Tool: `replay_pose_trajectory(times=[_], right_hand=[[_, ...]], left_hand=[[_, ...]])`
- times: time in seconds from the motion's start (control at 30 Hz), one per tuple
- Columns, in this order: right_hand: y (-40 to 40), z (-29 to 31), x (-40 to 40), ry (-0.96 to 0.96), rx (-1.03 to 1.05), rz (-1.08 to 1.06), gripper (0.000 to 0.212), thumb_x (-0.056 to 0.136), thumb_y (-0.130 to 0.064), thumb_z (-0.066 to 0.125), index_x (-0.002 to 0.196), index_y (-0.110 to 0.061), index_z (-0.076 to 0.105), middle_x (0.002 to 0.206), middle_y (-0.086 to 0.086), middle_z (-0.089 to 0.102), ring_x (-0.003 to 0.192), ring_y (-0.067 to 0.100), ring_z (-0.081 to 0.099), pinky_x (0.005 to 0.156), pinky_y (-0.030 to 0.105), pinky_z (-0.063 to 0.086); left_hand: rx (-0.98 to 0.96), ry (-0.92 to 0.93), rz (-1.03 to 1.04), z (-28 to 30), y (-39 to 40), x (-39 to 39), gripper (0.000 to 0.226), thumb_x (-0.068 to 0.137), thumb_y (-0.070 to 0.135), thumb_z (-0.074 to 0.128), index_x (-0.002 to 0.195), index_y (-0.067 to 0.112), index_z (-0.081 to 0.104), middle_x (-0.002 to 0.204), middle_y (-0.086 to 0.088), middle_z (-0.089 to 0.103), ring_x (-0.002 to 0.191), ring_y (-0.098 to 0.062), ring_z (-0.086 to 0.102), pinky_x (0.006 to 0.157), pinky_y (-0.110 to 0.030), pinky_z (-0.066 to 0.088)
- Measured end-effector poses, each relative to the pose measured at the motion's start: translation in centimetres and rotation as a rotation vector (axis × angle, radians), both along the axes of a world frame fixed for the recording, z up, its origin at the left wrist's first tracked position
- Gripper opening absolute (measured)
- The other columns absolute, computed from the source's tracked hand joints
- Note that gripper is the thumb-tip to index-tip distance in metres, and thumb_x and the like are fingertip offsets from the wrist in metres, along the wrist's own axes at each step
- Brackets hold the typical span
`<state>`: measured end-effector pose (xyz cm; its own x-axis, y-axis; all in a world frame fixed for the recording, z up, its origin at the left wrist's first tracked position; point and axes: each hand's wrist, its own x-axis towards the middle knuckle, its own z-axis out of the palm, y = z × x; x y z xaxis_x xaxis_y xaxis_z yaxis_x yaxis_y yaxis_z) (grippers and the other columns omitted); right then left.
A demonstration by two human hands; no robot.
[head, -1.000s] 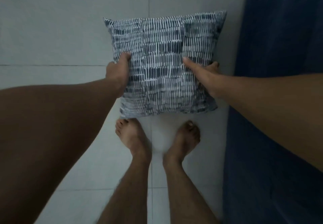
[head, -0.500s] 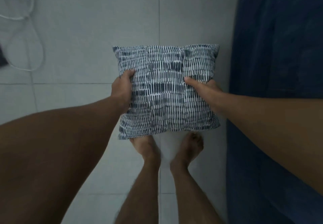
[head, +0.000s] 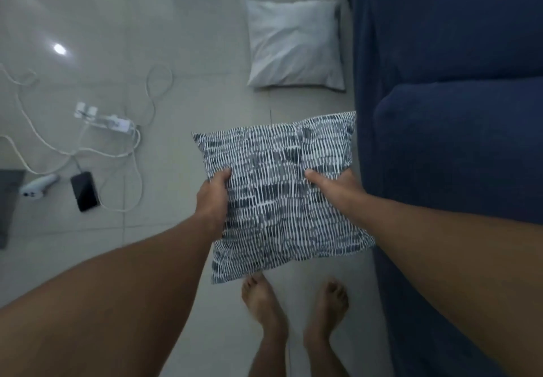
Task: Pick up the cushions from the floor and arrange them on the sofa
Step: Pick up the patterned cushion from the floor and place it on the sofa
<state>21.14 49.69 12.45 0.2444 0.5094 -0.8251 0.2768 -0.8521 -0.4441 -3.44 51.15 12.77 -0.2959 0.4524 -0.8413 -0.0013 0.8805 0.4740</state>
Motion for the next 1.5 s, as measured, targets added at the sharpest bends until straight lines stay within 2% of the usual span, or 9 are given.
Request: replay_pose_trajectory(times=[0.27,0.43,0.67,0.8,0.9,1.13,1.3,1.4,1.5], right_hand=[[5.4,12.0,3.1,-0.025,0.124,0.009,0.117,0.089,-0.071,0.070,0.170,-0.012,0.008,0.177,0.012,0.019,0.160,0.038,0.024,0.126,0.057,0.027],[8.2,19.0,5.9,-0.031,0.216,-0.044,0.120,0.085,-0.074,0.072,0.170,-0.014,0.012,0.176,0.009,0.023,0.157,0.038,0.030,0.124,0.056,0.033],[9.8,29.1,9.0,-0.087,0.332,-0.155,0.121,0.075,-0.076,0.076,0.167,-0.014,0.026,0.169,0.009,0.037,0.150,0.038,0.042,0.120,0.054,0.040],[9.3,35.4,11.9,-0.135,0.429,-0.248,0.098,0.092,-0.057,0.075,0.165,-0.011,0.029,0.166,0.010,0.040,0.149,0.037,0.043,0.118,0.047,0.039],[8.7,39.6,14.2,-0.199,0.481,-0.306,0.097,0.088,-0.059,0.077,0.163,-0.014,0.035,0.162,0.009,0.046,0.146,0.036,0.047,0.119,0.050,0.041],[5.0,48.7,18.8,-0.221,0.589,-0.453,0.091,0.084,-0.061,0.079,0.156,-0.018,0.044,0.152,0.004,0.054,0.136,0.032,0.055,0.115,0.050,0.045],[-0.3,51.7,24.2,-0.260,0.615,-0.561,0.130,0.054,-0.082,0.077,0.162,-0.020,0.039,0.160,0.006,0.050,0.141,0.036,0.053,0.117,0.055,0.045],[-3.7,52.8,27.9,-0.281,0.606,-0.631,0.125,0.056,-0.081,0.077,0.160,-0.021,0.042,0.158,0.004,0.052,0.139,0.035,0.055,0.116,0.055,0.046],[-7.2,53.7,31.4,-0.306,0.601,-0.718,0.114,0.060,-0.075,0.077,0.155,-0.021,0.048,0.149,0.005,0.059,0.131,0.034,0.060,0.112,0.054,0.049]], left_hand=[[0.096,-0.027,-0.179,12.2,5.1,2.1,0.036,0.103,0.047,0.057,0.123,0.018,0.067,0.115,-0.005,0.075,0.100,-0.026,0.070,0.078,-0.036,0.050],[0.204,-0.023,-0.269,19.3,9.1,4.0,0.042,0.101,0.048,0.058,0.129,0.018,0.066,0.126,-0.008,0.073,0.115,-0.032,0.069,0.108,-0.050,0.050],[0.329,-0.035,-0.423,29.2,13.1,8.3,0.068,0.102,0.052,0.057,0.157,0.015,0.045,0.159,-0.012,0.048,0.143,-0.037,0.047,0.108,-0.046,0.038],[0.377,-0.038,-0.510,35.1,14.4,10.6,0.063,0.101,0.051,0.060,0.145,0.007,0.059,0.136,-0.021,0.067,0.108,-0.035,0.067,0.079,-0.034,0.050],[0.412,-0.060,-0.572,40.0,15.1,12.9,0.049,0.101,0.046,0.062,0.130,0.006,0.064,0.089,-0.009,0.072,0.072,-0.021,0.070,0.045,-0.022,0.051],[0.509,-0.136,-0.703,48.9,16.3,19.3,0.038,0.098,0.043,0.067,0.121,0.012,0.070,0.098,-0.007,0.078,0.081,-0.023,0.075,0.066,-0.031,0.056],[0.567,-0.164,-0.832,52.7,15.0,25.3,0.046,0.094,0.049,0.068,0.125,0.015,0.070,0.105,-0.007,0.077,0.087,-0.023,0.074,0.073,-0.035,0.060],[0.595,-0.169,-0.943,54.0,13.6,29.8,0.056,0.089,0.056,0.069,0.128,0.017,0.069,0.117,-0.006,0.076,0.099,-0.026,0.073,0.099,-0.044,0.057],[0.617,-0.215,-1.040,55.0,11.9,34.7,0.044,0.097,0.048,0.066,0.127,0.016,0.068,0.118,-0.005,0.074,0.096,-0.022,0.071,0.096,-0.037,0.051]])
